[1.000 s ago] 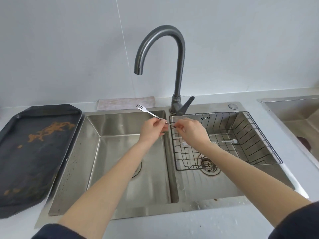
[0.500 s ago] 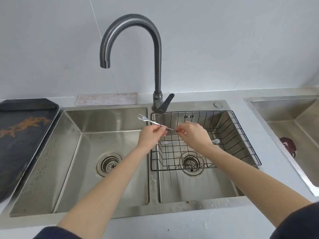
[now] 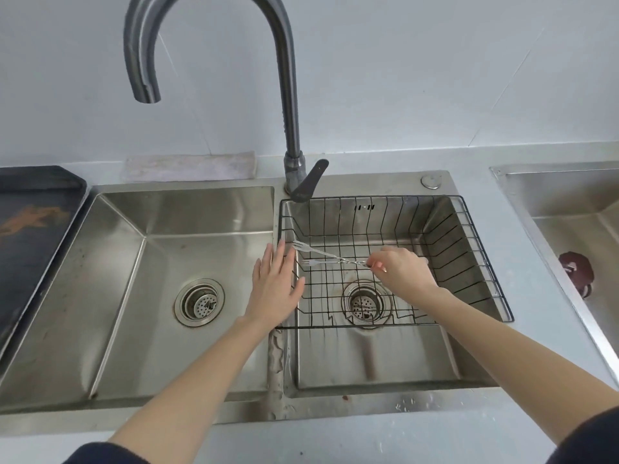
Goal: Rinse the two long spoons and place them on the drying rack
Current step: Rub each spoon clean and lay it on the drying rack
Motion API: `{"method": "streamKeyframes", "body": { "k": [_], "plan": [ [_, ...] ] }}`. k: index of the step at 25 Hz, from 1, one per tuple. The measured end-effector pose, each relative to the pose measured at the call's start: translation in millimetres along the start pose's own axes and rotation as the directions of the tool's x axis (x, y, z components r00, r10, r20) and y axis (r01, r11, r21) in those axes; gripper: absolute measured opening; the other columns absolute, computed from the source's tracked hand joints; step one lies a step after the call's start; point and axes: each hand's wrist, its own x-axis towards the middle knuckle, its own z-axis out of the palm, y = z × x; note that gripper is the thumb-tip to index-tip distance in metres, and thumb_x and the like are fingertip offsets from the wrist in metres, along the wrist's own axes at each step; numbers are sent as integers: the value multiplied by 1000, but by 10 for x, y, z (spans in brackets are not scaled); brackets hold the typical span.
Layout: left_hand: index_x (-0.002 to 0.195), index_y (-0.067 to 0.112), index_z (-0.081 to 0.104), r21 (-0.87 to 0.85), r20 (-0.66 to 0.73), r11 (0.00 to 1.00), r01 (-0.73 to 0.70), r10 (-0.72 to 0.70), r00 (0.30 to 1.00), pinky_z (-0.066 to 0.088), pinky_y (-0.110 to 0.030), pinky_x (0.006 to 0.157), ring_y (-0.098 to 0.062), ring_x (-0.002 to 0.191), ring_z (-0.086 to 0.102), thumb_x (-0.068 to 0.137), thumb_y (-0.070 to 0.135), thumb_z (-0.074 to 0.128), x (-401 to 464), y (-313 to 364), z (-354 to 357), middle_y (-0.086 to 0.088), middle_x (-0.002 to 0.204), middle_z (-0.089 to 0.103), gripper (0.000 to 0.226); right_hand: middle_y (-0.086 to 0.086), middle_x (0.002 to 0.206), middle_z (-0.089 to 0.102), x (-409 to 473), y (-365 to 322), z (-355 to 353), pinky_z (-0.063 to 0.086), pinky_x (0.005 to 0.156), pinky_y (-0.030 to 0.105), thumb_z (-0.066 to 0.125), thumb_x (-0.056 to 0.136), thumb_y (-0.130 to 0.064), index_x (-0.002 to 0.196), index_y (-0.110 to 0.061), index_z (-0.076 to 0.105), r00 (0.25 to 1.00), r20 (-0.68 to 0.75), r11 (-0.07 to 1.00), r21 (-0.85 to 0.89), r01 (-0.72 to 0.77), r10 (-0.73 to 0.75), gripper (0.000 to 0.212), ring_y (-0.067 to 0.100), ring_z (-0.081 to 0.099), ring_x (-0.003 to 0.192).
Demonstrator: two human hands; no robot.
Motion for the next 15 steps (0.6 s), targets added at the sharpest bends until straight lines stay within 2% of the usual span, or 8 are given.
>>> {"method": "streamKeyframes", "body": {
  "k": [2, 4, 7, 12, 15],
  "plan": [
    [147, 14, 8, 29, 9, 1000, 4, -4, 1000, 1, -40, 119, -23, 146, -9, 95, 34, 35, 24, -21, 62, -4, 159, -3, 61, 3, 115, 63, -1, 67, 83, 35, 70, 30, 43, 96, -20, 112, -18, 64, 999, 38, 998, -57, 6, -4, 27, 28, 60, 105],
    [147, 14, 6, 46, 10, 999, -5, 4, 1000, 2, -39, 119, -22, 146, -10, 95, 34, 36, 22, -41, 119, -4, 159, -3, 63, 4, 115, 62, -3, 136, 149, 39, 71, 33, 42, 96, -19, 111, -18, 64, 998, 64, 996, -94, 7, -1, 27, 30, 61, 104],
    [147, 14, 6, 34, -19, 999, -16, 16, 1000, 4, -39, 119, -21, 146, -12, 94, 37, 35, 22, -70, 175, -3, 159, -3, 65, 5, 116, 61, -8, 219, 214, 40, 71, 32, 42, 96, -17, 113, -17, 63, 994, 104, 995, -102, -10, 21, 27, 31, 60, 105],
    [147, 14, 6, 7, -27, 1000, -13, 13, 1000, 5, -38, 119, -20, 145, -13, 93, 35, 40, 37, -73, 207, -2, 159, -3, 67, 4, 121, 59, 62, 252, 234, 46, 76, 35, 41, 97, -18, 117, -19, 61, 984, 177, 982, -184, 46, -13, 29, 30, 58, 110],
    [147, 14, 7, 0, -32, 1000, -10, 10, 999, 6, -38, 119, -20, 146, -13, 93, 36, 41, 41, -76, 209, -2, 159, -2, 68, 5, 121, 57, 89, 251, 280, 41, 71, 35, 40, 96, -17, 117, -20, 60, 978, 208, 964, -256, 75, -21, 29, 31, 58, 109]
  ]
}}
